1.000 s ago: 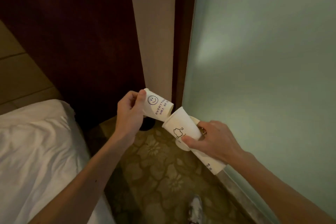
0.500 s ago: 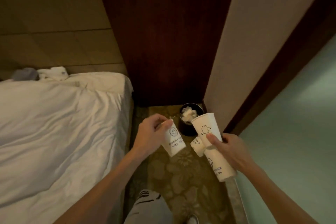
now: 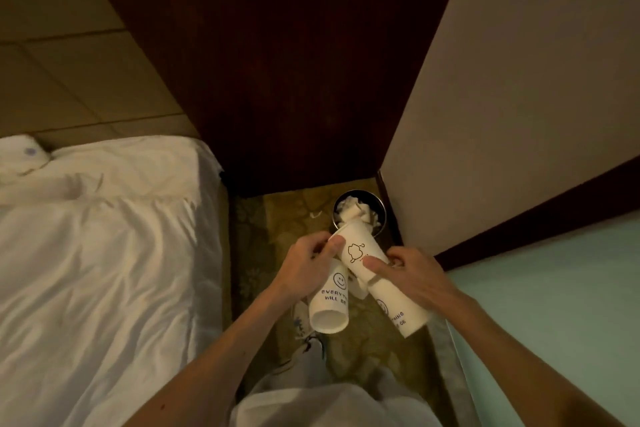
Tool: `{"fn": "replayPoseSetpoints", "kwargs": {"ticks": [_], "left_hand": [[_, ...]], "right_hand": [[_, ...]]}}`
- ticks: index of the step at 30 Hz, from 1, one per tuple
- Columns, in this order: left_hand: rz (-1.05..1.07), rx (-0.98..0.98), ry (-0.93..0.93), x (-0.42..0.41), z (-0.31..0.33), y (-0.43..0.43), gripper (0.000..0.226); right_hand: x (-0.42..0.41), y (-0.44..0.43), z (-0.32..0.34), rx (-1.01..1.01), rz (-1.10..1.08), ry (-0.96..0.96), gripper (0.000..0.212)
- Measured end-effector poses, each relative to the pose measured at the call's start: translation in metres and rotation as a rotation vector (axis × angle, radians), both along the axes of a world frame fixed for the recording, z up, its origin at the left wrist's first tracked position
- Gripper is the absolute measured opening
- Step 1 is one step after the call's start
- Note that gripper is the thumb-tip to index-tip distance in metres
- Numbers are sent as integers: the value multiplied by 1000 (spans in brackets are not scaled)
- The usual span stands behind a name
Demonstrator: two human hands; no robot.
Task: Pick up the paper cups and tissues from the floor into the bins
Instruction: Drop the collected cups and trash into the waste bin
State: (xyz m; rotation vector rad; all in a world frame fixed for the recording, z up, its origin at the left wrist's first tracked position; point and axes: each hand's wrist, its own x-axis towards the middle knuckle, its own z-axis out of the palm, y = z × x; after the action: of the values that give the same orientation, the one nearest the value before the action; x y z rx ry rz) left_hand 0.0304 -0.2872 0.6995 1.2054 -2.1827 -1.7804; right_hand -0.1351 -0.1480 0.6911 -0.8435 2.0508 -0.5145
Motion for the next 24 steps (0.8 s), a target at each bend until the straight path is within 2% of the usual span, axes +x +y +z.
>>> {"fn": "replayPoseSetpoints", "kwargs": {"ticks": [4, 8, 12, 16, 20, 22, 24], "left_hand": [[46, 81, -65, -39, -13, -60, 36], [166, 262, -172, -76, -43, -99, 20], [192, 380, -335, -110, -86, -126, 21], [106, 324, -462, -147, -130, -144, 23], [-51, 240, -526, -196, -194, -164, 28], [-179, 178, -585, -225, -245, -173, 30], [-184, 165, -603, -239, -271, -176, 33]], "right_hand": [[-31, -36, -23, -12, -400, -127, 72], [-56, -47, -73, 21, -835, -281, 37], [-72, -56, -117, 79, -1126, -473, 35], [-96, -76, -157, 86, -1239, -618, 42], [-122, -105, -207, 119, -1239, -623, 51], [-135, -116, -253, 105, -1286, -628, 49], [-139, -121, -273, 102, -1285, -646, 42]]}}
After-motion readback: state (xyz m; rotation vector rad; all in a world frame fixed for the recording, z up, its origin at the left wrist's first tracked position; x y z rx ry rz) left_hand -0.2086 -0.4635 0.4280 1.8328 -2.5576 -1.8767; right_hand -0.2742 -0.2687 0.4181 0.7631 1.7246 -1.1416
